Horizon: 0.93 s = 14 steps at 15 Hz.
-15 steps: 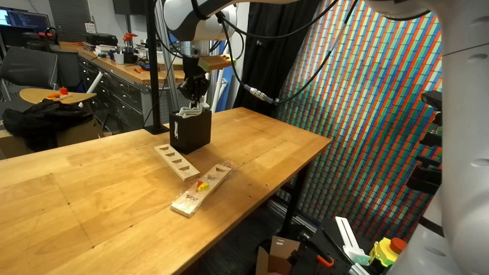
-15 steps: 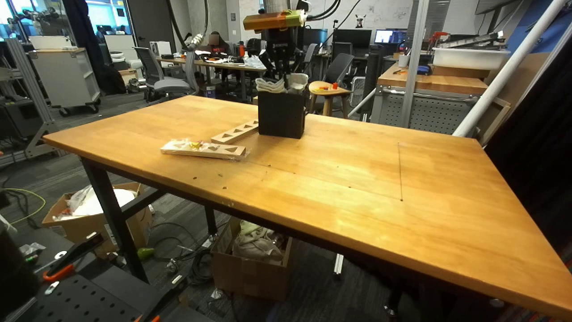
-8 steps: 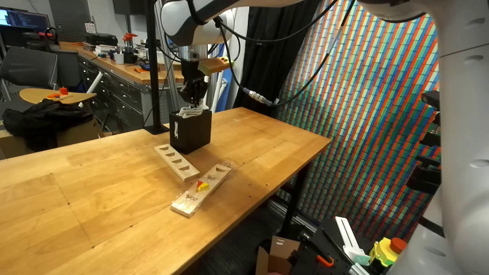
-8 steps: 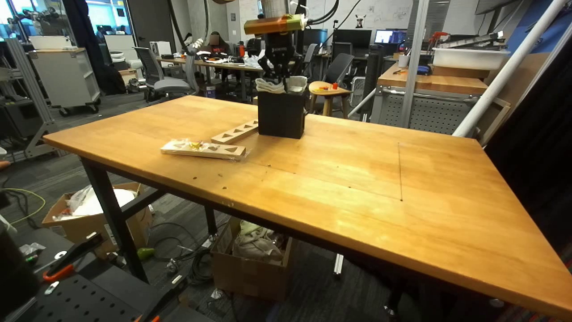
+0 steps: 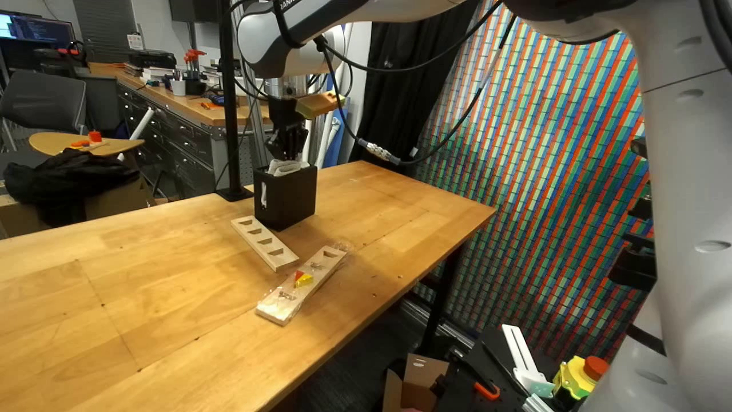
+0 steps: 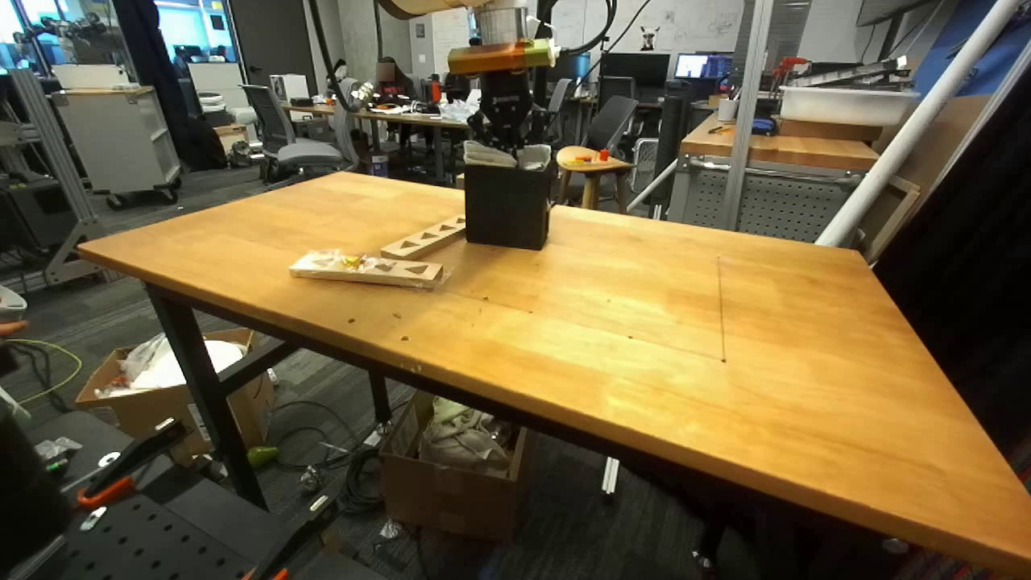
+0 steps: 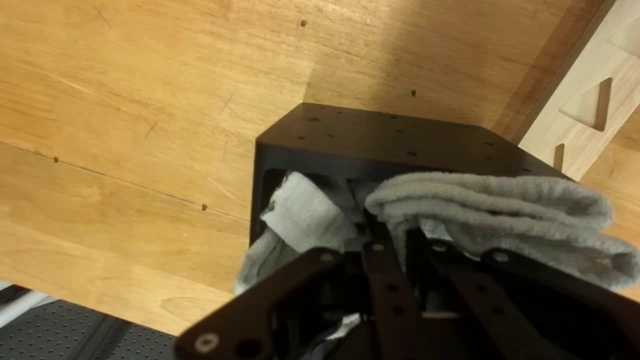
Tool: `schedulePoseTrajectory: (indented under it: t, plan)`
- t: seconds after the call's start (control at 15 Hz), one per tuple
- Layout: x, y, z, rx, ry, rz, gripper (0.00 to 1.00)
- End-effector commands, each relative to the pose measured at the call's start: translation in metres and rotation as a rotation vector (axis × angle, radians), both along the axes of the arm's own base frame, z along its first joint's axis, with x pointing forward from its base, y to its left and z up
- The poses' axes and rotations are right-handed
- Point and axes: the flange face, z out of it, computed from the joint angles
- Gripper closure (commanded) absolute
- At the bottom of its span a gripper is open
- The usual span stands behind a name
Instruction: Put the cloth in the black box
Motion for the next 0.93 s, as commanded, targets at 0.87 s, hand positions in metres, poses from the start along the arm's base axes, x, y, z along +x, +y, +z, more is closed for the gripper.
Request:
schedulePoseTrajectory:
  t: [0.87]
  plan:
    - [0.003,-0.011,-0.06,0.119,0.133,0.018,0.96]
